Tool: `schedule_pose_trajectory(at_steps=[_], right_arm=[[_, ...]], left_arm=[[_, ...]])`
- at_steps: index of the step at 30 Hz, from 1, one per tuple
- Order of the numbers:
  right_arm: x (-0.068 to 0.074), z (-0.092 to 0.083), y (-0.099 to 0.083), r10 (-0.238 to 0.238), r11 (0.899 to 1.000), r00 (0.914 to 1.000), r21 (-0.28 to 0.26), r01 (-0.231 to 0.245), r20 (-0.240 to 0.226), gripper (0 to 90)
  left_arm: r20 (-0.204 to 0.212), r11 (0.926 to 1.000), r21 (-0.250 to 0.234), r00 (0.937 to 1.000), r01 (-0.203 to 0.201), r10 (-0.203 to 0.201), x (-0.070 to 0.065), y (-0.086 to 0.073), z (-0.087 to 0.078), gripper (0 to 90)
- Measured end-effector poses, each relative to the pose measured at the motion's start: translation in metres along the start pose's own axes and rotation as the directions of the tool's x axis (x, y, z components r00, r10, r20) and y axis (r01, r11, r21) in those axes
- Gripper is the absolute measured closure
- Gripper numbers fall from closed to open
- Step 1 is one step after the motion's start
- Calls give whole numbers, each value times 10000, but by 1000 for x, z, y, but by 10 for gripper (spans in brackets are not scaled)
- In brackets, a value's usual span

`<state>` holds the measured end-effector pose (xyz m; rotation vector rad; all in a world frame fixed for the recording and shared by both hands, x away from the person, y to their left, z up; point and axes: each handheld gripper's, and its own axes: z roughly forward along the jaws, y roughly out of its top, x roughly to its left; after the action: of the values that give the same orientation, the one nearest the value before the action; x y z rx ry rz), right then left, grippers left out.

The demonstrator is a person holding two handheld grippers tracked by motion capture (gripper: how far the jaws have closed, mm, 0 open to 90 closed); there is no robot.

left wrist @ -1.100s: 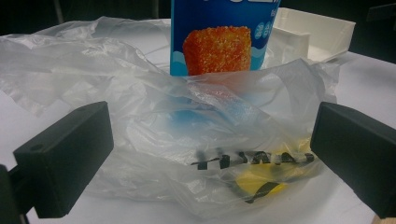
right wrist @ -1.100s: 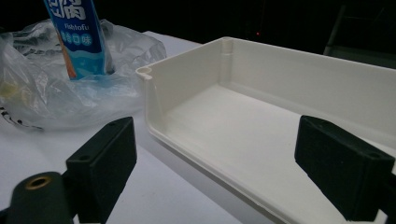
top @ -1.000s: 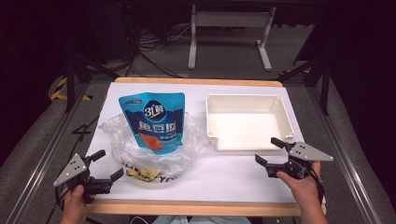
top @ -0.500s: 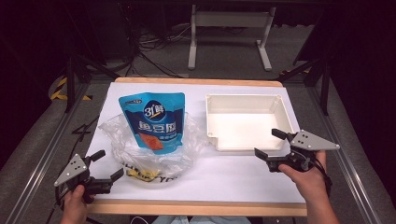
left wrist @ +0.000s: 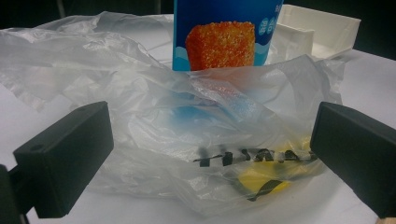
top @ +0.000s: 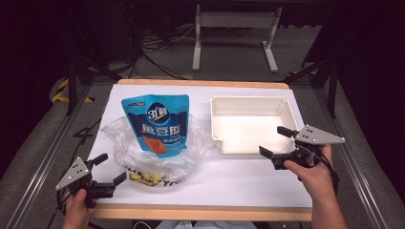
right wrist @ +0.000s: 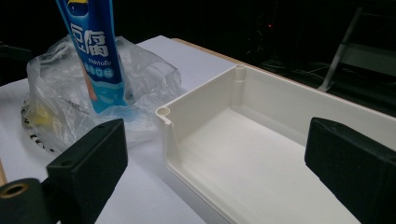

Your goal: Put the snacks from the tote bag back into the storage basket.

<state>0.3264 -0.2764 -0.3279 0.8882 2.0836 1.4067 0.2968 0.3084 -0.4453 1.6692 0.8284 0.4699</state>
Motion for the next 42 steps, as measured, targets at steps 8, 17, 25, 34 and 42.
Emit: schedule_pose_trajectory(at_steps=[8,17,25,34,42], right_arm=[[5,12,6,-419,9981,9981,-481,398,-441,49],[13,48,25,-892,9957,9833,-381,841,-1587,50],[25,71,44,-1427,9896,9560,-546,1331,-2564,50],[43,104,67,-1795,9837,9297,-645,1676,-3216,61],[57,128,77,-1831,9831,9082,-676,1702,-3765,58]], left_arm=[[-38,10000,16,10000,61,-61,1,0,0,2],[-48,10000,13,10000,66,-66,1,0,-1,3],[12,10000,37,10000,66,-66,2,0,-2,3],[80,10000,-2,10000,18,-18,2,1,-2,3],[87,10000,-4,10000,-17,17,1,1,-2,2]])
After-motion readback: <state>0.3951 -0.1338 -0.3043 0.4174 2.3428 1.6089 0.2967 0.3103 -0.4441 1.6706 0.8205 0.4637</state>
